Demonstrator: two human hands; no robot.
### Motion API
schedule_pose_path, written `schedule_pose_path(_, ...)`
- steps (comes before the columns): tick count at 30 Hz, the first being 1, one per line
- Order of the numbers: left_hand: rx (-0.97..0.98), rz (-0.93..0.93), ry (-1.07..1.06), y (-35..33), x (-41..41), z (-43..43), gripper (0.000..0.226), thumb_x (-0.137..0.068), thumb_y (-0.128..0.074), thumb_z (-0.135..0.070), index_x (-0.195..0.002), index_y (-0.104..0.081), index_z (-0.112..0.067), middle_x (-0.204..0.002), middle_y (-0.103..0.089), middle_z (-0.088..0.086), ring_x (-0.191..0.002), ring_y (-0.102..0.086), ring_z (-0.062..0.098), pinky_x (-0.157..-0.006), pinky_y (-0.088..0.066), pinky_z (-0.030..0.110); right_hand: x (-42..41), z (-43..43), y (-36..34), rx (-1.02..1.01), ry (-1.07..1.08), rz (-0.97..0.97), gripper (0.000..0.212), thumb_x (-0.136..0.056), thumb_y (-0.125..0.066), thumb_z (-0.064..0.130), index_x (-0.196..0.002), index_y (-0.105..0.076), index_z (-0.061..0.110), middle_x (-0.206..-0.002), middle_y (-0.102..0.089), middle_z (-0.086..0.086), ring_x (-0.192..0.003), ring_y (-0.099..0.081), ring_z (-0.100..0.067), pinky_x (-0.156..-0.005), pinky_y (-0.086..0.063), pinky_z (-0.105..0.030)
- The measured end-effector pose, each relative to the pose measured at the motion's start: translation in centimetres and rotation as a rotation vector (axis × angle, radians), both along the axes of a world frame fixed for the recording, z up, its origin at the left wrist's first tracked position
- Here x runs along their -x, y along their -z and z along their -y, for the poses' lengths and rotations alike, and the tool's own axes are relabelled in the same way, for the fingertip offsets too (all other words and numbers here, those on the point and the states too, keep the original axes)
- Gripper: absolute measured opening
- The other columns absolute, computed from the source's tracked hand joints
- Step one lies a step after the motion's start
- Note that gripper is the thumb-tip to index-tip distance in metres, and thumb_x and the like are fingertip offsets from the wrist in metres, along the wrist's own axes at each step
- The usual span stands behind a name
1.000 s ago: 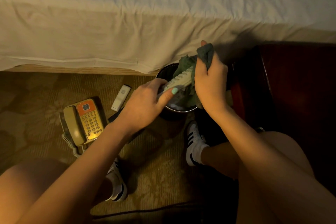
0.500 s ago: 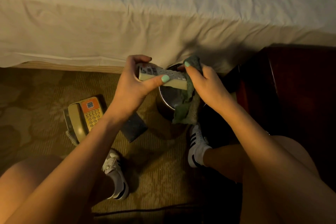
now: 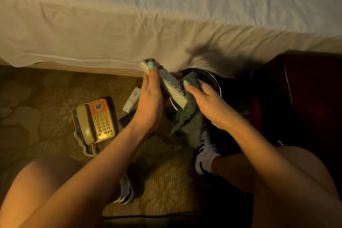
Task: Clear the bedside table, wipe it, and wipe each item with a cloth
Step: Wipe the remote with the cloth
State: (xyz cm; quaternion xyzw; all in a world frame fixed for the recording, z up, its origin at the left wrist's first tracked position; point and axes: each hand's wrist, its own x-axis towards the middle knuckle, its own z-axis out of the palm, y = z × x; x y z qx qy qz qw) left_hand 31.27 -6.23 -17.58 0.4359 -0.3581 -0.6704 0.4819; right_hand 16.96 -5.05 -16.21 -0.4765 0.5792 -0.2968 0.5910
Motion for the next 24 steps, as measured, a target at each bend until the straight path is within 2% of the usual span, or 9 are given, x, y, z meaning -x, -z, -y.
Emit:
schedule_pose_path(3, 0.042, 0.195, 0.081, 0.6, 1.0, -1.3, 0.059, -0.101, -0.032, -0.044, -0.149, -0.024, -0.010, -0.129, -0.058, 0.001, -0.118, -0.056, -0.002, -0.105, -0.044, 0.026, -1.0, -0.6, 0.6, 0.065, 0.171, 0.018, 0.019, -0.102, -0.040, 0.025, -0.099, -0.058, 0.030, -0.098, -0.065, 0.005, -0.098, -0.062, -0.009, -0.088, -0.049, -0.027)
schedule_pose_path(6, 0.015, 0.140, 0.127, 1.2, 1.8, -1.9, 0.060, -0.099, -0.037, -0.046, -0.153, -0.019, -0.027, -0.148, -0.043, 0.002, -0.134, -0.045, 0.013, -0.113, -0.037, 0.043, -1.2, -0.7, 0.6, 0.054, 0.233, -0.051, 0.020, -0.102, -0.038, 0.030, -0.099, -0.057, 0.026, -0.097, -0.065, 0.005, -0.094, -0.062, -0.008, -0.074, -0.048, -0.017)
schedule_pose_path(9, -0.084, -0.019, 0.086, 0.8, 1.3, -0.9, 0.049, -0.104, -0.033, -0.039, -0.148, -0.032, -0.017, -0.131, -0.058, 0.008, -0.116, -0.062, 0.018, -0.096, -0.052, 0.038, 0.4, 0.4, 0.8, 0.184, 0.169, -0.386, 0.025, -0.098, -0.048, 0.031, -0.116, -0.052, 0.014, -0.105, -0.061, 0.000, -0.098, -0.058, -0.012, -0.076, -0.042, -0.016)
schedule_pose_path(12, -0.140, -0.111, 0.125, 0.4, 0.5, -0.2, 0.047, -0.105, -0.024, -0.039, -0.142, -0.037, -0.013, -0.107, -0.063, 0.011, -0.084, -0.068, 0.019, -0.069, -0.057, 0.031, 2.6, 1.5, -0.2, 0.315, 0.432, -0.452, 0.021, -0.093, -0.059, 0.021, -0.106, -0.047, 0.010, -0.092, -0.052, 0.001, -0.077, -0.051, -0.008, -0.055, -0.034, -0.002)
schedule_pose_path(14, -0.185, -0.144, 0.173, 0.4, 0.2, -0.1, 0.048, -0.105, -0.025, -0.041, -0.141, -0.038, -0.013, -0.105, -0.064, 0.013, -0.078, -0.066, 0.020, -0.066, -0.056, 0.029, 3.3, 1.6, -0.5, 0.401, 0.489, -0.391, 0.022, -0.089, -0.064, 0.018, -0.099, -0.045, 0.013, -0.092, -0.055, -0.002, -0.079, -0.051, -0.006, -0.061, -0.037, -0.004)
schedule_pose_path(16, -0.223, -0.170, 0.192, 0.6, 0.3, -0.3, 0.049, -0.104, -0.025, -0.042, -0.138, -0.043, -0.012, -0.103, -0.067, 0.012, -0.076, -0.066, 0.021, -0.063, -0.056, 0.028, 2.8, 0.9, -0.5, 0.413, 0.374, -0.326, 0.019, -0.088, -0.067, 0.022, -0.098, -0.051, 0.018, -0.094, -0.060, 0.000, -0.082, -0.056, -0.002, -0.070, -0.043, -0.012)
schedule_pose_path(19, -0.257, -0.166, 0.200, 0.5, 0.3, -0.4, 0.047, -0.104, -0.025, -0.041, -0.125, -0.056, -0.012, -0.094, -0.070, 0.009, -0.070, -0.066, 0.016, -0.057, -0.053, 0.024, 0.7, -0.9, -0.5, 0.342, 0.098, -0.132, 0.031, -0.091, -0.058, 0.032, -0.119, -0.056, 0.021, -0.116, -0.057, -0.003, -0.096, -0.059, 0.005, -0.077, -0.049, -0.015)
schedule_pose_path(21, -0.275, -0.150, 0.192, 0.5, 0.2, -0.3, 0.046, -0.104, -0.026, -0.039, -0.121, -0.059, -0.011, -0.086, -0.072, 0.006, -0.067, -0.067, 0.013, -0.055, -0.052, 0.021, 0.0, -1.6, -0.4, 0.418, -0.011, -0.196, 0.045, -0.095, -0.053, 0.023, -0.138, -0.046, 0.013, -0.126, -0.049, -0.004, -0.100, -0.054, 0.014, -0.082, -0.047, -0.009)
schedule_pose_path(24, -0.298, -0.115, 0.201, 0.5, 0.3, -0.5, 0.042, -0.105, -0.028, -0.033, -0.108, -0.064, -0.013, -0.083, -0.073, 0.004, -0.072, -0.067, 0.015, -0.058, -0.055, 0.024, -0.4, -1.9, -0.3, 0.615, -0.041, -0.334, 0.050, -0.092, -0.059, 0.010, -0.139, -0.044, 0.015, -0.124, -0.048, 0.003, -0.111, -0.048, 0.011, -0.091, -0.041, -0.006)
